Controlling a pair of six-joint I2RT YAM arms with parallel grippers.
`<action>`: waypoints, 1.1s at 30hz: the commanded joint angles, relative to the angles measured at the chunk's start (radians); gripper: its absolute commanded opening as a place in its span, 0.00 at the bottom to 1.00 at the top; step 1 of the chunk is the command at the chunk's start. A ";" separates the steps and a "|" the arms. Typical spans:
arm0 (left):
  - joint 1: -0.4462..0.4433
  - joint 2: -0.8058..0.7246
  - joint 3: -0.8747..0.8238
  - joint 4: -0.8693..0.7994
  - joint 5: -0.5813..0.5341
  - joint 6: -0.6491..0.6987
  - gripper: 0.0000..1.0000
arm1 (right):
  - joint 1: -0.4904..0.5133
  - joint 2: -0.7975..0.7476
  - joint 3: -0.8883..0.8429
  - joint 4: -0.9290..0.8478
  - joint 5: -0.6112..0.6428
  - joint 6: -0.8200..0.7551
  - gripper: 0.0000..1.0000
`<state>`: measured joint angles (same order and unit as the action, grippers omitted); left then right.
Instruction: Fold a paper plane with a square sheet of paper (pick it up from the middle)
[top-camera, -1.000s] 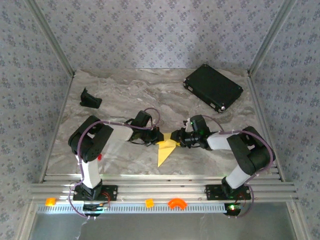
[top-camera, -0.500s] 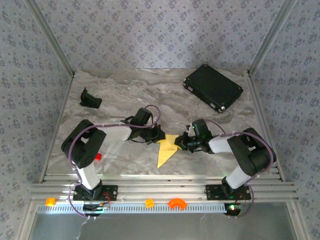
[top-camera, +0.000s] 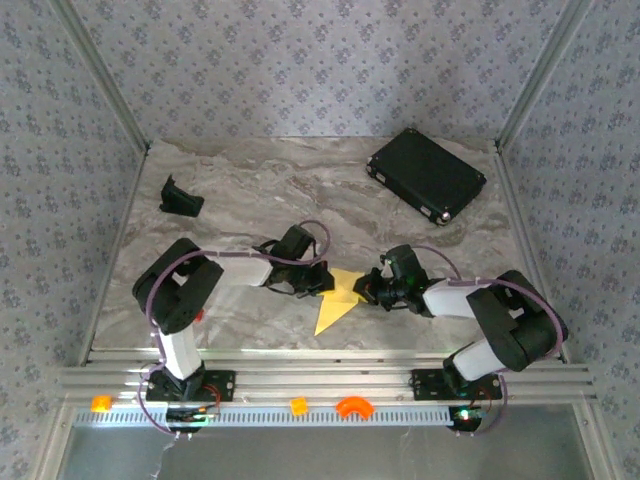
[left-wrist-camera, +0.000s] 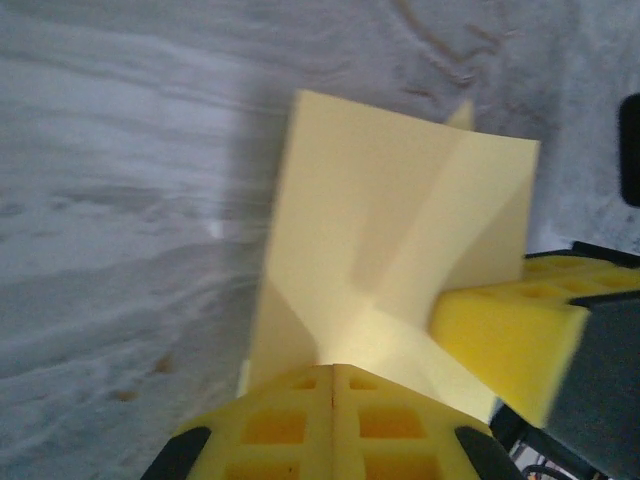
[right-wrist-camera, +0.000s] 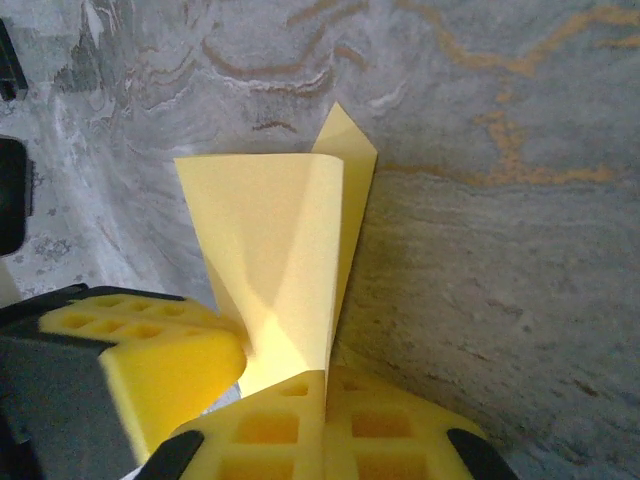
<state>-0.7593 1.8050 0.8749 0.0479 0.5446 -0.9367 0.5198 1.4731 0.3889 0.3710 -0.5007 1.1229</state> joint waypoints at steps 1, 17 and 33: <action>0.000 0.020 -0.023 -0.006 -0.029 -0.007 0.00 | 0.003 -0.013 -0.005 0.008 -0.020 0.005 0.10; -0.001 0.042 -0.022 0.003 -0.019 -0.001 0.00 | -0.038 -0.007 0.008 0.005 -0.109 -0.044 0.14; -0.010 -0.103 0.021 -0.055 -0.089 0.074 0.08 | -0.044 -0.066 0.029 -0.104 -0.063 -0.042 0.03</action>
<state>-0.7597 1.7828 0.8585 0.0574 0.5091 -0.9253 0.4820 1.4387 0.3931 0.3325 -0.5865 1.0874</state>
